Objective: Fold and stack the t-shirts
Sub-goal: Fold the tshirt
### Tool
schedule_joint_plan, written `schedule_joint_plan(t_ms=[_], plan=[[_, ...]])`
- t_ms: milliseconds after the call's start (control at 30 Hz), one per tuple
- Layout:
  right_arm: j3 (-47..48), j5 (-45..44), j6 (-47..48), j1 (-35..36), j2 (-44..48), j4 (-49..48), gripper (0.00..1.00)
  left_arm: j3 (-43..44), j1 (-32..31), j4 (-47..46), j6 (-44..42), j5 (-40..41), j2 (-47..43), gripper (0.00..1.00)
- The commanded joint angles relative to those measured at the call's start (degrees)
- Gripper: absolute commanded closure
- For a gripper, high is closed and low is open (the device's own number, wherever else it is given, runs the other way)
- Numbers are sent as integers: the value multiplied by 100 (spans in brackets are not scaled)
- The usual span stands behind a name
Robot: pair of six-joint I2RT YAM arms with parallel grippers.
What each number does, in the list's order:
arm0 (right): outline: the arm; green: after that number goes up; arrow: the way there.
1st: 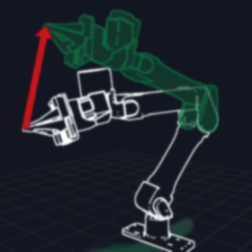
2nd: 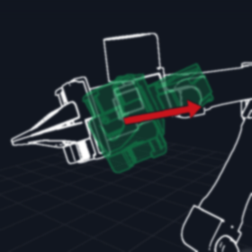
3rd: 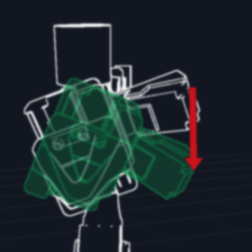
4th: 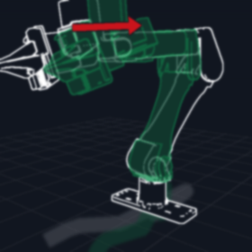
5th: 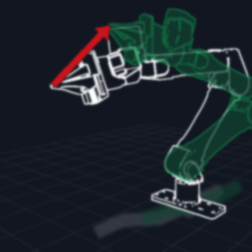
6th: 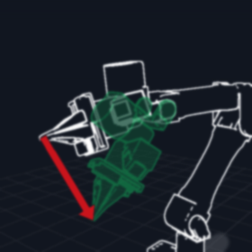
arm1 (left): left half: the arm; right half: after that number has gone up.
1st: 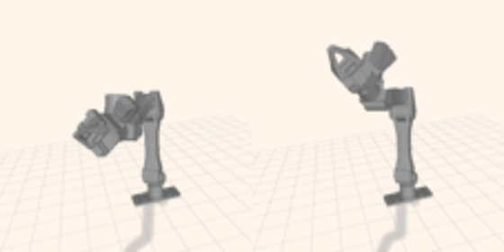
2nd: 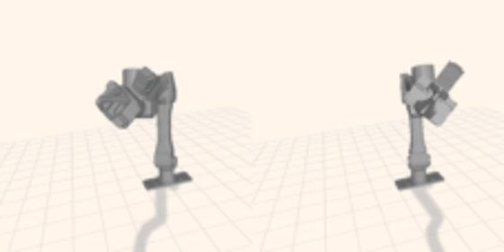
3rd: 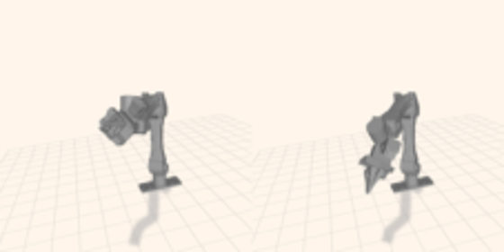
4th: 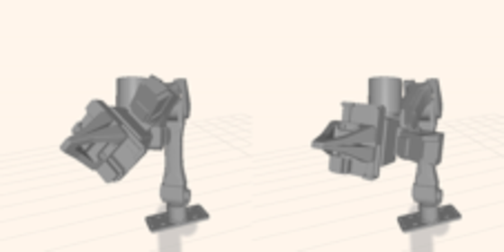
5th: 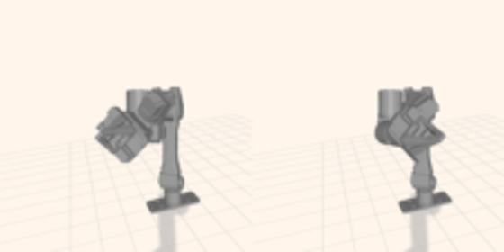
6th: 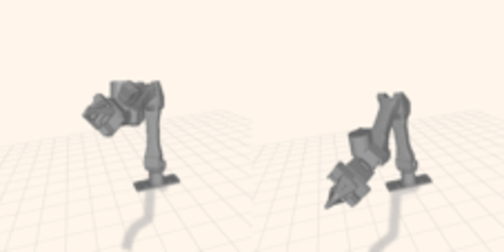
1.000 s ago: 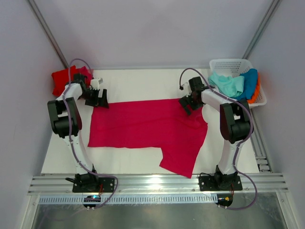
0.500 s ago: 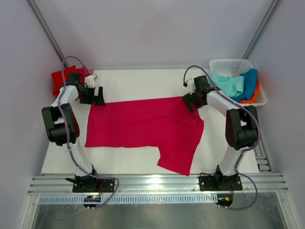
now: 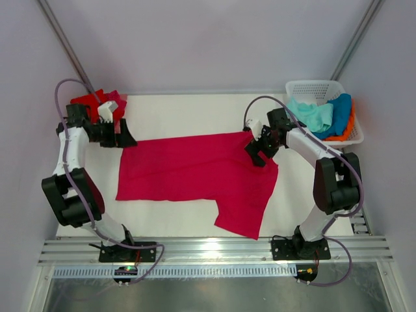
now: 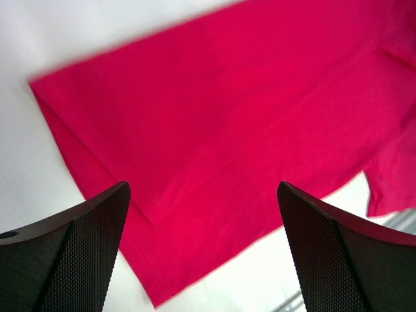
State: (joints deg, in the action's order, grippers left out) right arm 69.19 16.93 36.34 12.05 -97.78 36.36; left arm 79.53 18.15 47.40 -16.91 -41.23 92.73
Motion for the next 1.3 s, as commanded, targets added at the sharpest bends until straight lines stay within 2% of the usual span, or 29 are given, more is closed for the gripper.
schedule_joint_plan(t_ms=[0, 200, 633, 967, 1267], plan=[[-72, 759, 804, 7, 303, 530, 1, -411, 529, 779, -462, -368, 149, 5], [-37, 1216, 1287, 42, 242, 987, 0, -245, 1199, 1737, -1270, -833, 938, 15], [-46, 707, 1402, 614, -57, 1005, 1, 195, 1261, 2371, -1799, -1273, 2074, 20], [25, 716, 1332, 614, -241, 1005, 1, 99, 1252, 2414, -1798, -975, 2065, 22], [77, 724, 1200, 623, -268, 952, 1, -420, 1095, 1808, -1482, 45, 1679, 23]])
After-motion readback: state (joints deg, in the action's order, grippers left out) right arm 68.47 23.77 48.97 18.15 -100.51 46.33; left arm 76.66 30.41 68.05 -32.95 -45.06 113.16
